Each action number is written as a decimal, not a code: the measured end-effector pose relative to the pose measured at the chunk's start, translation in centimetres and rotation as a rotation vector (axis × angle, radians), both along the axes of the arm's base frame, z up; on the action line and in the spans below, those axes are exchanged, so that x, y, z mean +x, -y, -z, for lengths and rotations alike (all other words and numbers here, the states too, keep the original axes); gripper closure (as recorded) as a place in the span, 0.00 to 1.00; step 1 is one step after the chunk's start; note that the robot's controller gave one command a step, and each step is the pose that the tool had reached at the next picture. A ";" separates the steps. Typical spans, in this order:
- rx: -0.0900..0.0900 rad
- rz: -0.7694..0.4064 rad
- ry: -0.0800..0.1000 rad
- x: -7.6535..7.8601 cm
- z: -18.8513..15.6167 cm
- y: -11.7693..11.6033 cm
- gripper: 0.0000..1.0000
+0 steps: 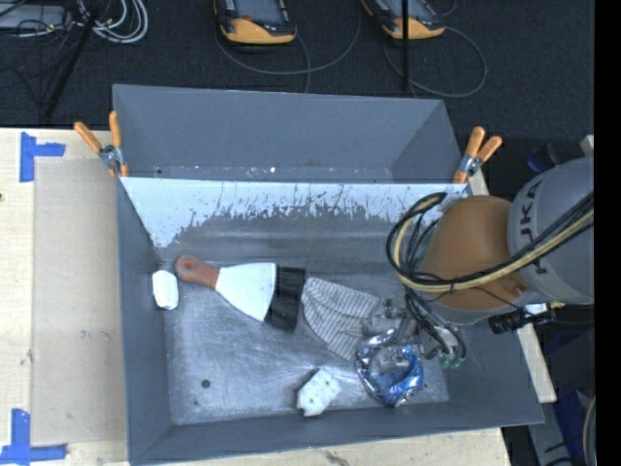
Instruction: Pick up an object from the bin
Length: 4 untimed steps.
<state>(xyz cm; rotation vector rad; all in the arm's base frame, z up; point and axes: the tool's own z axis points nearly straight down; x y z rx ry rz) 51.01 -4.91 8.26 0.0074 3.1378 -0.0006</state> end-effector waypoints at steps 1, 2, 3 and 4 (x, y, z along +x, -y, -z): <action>0.000 -0.001 0.000 0.0 0.0 0.0 1.00; 0.001 0.017 -0.006 0.4 -3.8 0.0 1.00; 0.001 0.018 -0.006 0.6 -5.1 0.0 1.00; -0.001 -0.033 0.010 1.7 -4.5 -0.4 1.00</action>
Offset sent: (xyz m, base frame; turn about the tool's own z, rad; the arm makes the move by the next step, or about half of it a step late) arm 0.0189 -0.0017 0.1156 0.0397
